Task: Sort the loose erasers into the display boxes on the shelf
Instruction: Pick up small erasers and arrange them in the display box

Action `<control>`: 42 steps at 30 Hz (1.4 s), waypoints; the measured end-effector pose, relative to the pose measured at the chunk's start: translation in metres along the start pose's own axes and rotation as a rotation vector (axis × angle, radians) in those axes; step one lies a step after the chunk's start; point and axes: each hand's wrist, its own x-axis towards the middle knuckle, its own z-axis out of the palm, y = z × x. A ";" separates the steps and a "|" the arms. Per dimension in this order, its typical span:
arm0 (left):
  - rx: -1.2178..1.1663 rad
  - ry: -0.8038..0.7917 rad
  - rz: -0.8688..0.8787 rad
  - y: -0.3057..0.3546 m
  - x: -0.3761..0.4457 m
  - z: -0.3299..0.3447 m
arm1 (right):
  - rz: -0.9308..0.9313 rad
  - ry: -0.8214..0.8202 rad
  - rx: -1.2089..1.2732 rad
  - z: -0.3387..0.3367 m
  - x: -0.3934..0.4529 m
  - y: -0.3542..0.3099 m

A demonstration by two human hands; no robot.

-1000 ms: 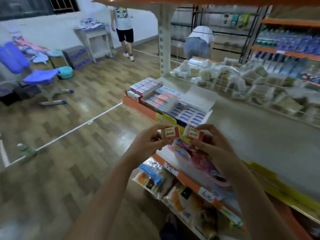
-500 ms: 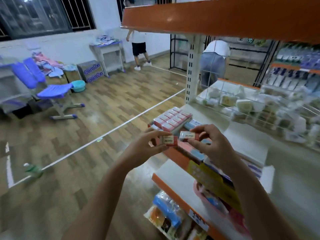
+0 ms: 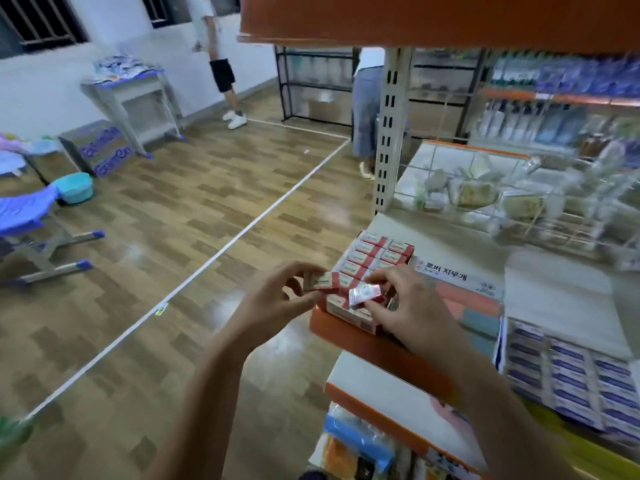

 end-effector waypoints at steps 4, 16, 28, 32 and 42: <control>-0.025 -0.118 0.037 -0.018 0.027 -0.015 | 0.106 0.051 -0.104 0.019 0.004 -0.013; -0.028 -0.363 0.156 -0.049 0.069 -0.027 | 0.309 0.154 -0.168 0.057 0.010 -0.044; -0.009 -0.383 0.222 -0.060 0.073 -0.027 | 0.362 0.204 -0.162 0.069 0.011 -0.049; -0.028 -0.405 0.270 -0.052 0.075 -0.024 | 0.383 0.281 -0.166 0.065 0.001 -0.049; 0.015 -0.599 0.350 -0.008 0.065 0.010 | 0.614 0.401 -0.188 0.048 -0.033 -0.041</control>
